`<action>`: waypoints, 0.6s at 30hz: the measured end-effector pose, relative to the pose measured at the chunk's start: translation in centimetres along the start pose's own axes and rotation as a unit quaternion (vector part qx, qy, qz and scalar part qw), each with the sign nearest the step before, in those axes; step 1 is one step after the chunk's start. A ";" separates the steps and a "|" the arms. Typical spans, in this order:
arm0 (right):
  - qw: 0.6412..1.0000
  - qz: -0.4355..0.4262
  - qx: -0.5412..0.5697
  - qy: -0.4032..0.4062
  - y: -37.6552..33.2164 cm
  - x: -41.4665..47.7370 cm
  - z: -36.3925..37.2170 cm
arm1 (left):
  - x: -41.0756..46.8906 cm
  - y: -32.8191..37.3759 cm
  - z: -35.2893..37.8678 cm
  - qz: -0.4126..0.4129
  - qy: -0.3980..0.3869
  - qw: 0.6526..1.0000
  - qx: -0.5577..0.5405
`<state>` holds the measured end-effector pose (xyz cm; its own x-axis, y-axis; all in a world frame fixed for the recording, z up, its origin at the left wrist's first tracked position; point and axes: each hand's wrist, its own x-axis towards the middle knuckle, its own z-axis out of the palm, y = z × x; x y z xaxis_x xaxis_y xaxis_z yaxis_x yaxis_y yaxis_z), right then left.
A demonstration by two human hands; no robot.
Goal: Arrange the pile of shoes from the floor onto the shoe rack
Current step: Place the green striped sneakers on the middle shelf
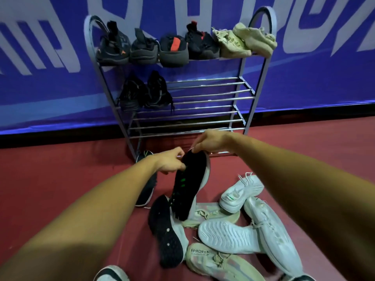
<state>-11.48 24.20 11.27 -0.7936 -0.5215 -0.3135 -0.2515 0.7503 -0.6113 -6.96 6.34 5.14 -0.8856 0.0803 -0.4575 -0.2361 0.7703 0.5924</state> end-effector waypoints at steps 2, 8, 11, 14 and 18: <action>0.999 -0.016 0.000 0.033 -0.3 0.5 -2.4 | 0.5 0.6 -1.3 0.013 0.007 1.000 -0.007; 0.991 -0.033 0.100 0.081 -0.2 1.2 -5.6 | 2.2 0.0 -3.6 0.043 0.060 0.997 -0.038; 0.983 -0.038 0.138 0.113 -0.5 2.0 -5.8 | 3.5 -0.1 -4.1 0.041 0.098 0.992 -0.070; 0.973 -0.027 0.127 0.189 -0.5 3.4 -5.5 | 4.6 -0.1 -4.7 0.045 0.138 0.985 -0.090; 0.954 -0.009 0.118 0.277 0.3 5.0 -5.3 | 5.6 0.1 -5.5 0.053 0.174 0.976 -0.121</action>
<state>-18.45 23.93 13.35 -0.9775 -0.1904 0.0908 -0.1886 0.5959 -0.7806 -14.16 3.45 6.29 -0.9824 -0.1009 -0.1574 -0.1864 0.5941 0.7825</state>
